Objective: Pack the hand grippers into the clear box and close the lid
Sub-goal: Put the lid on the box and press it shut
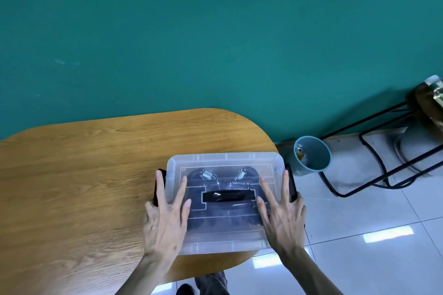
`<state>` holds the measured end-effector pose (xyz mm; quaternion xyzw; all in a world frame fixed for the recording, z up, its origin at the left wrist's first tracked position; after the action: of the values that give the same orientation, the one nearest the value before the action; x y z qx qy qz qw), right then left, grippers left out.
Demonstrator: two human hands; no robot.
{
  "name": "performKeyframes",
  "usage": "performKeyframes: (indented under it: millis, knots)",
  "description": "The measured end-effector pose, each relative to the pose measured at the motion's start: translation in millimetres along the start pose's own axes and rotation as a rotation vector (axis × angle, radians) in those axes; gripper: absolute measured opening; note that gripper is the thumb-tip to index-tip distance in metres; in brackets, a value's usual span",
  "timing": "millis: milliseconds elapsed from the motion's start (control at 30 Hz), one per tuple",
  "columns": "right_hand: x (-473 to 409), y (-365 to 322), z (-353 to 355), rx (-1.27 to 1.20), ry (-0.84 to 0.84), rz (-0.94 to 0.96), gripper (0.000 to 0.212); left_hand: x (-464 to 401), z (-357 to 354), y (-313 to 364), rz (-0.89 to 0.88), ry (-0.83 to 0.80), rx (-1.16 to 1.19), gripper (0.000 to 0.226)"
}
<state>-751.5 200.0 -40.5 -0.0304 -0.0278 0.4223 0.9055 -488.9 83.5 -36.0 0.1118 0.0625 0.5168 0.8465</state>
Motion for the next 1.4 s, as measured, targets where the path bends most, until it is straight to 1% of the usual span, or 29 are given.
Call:
performKeyframes:
  millis: [67, 167, 300, 400, 533, 700, 833, 933, 1100, 1167, 1200, 1233, 1333, 1400]
  knots:
    - [1, -1, 0, -0.001, 0.001, 0.007, 0.055, -1, -3, 13, -0.024, -0.009, -0.052, 0.06]
    - [0, -1, 0, -0.009, -0.003, 0.008, 0.055, -1, -10, 19, 0.036, -0.03, -0.063, 0.061]
    - [0, 1, -3, -0.018, -0.019, 0.003, 0.055, -2, -13, 18, 0.053, -0.075, -0.102, 0.056]
    - [0, 0, -4, -0.003, -0.026, 0.002, 0.054, -1, -15, 21, 0.075, -0.114, -0.128, 0.062]
    - [1, 1, -4, -0.015, -0.025, 0.009, 0.053, 0, -12, 18, 0.105, -0.059, -0.094, 0.064]
    - [3, 1, -5, -0.02, -0.026, 0.006, 0.051, -1, -18, 17, 0.088, -0.077, -0.125, 0.065]
    - [3, 1, -6, -0.028, -0.023, 0.001, 0.051, -2, -19, 15, 0.109, -0.068, -0.127, 0.066]
    - [3, 1, -7, -0.022, -0.014, -0.001, 0.051, -4, -16, 19, 0.081, -0.052, -0.13, 0.066]
    - [4, 2, -7, -0.034, 0.007, -0.002, 0.051, -4, -20, 20, 0.061, -0.037, -0.121, 0.059]
    - [4, 2, -7, -0.045, 0.016, -0.005, 0.051, -3, -26, 18, 0.046, -0.026, -0.119, 0.065]
    - [4, 2, -7, -0.048, 0.017, -0.008, 0.051, -4, -24, 17, 0.042, -0.021, -0.102, 0.062]
    - [4, 2, -7, -0.048, 0.018, -0.011, 0.051, -6, -23, 18, 0.035, -0.034, -0.082, 0.059]
    - [4, 1, -8, -0.044, 0.025, -0.011, 0.052, -7, -24, 19, 0.02, -0.08, -0.065, 0.066]
    - [5, 1, -8, -0.041, 0.042, -0.009, 0.052, -7, -24, 22, 0.008, -0.084, -0.039, 0.063]
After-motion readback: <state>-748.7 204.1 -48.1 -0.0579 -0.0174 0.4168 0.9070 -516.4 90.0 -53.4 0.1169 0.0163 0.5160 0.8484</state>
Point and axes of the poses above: each hand's wrist, its own x-axis away from the middle knuckle, its own z-axis out of the back of the hand, y = z × x, the point moved 9 cm from there along -x, towards the middle knuckle, and after that the axes turned 8 degrees about -z, right-handed, at the moved point
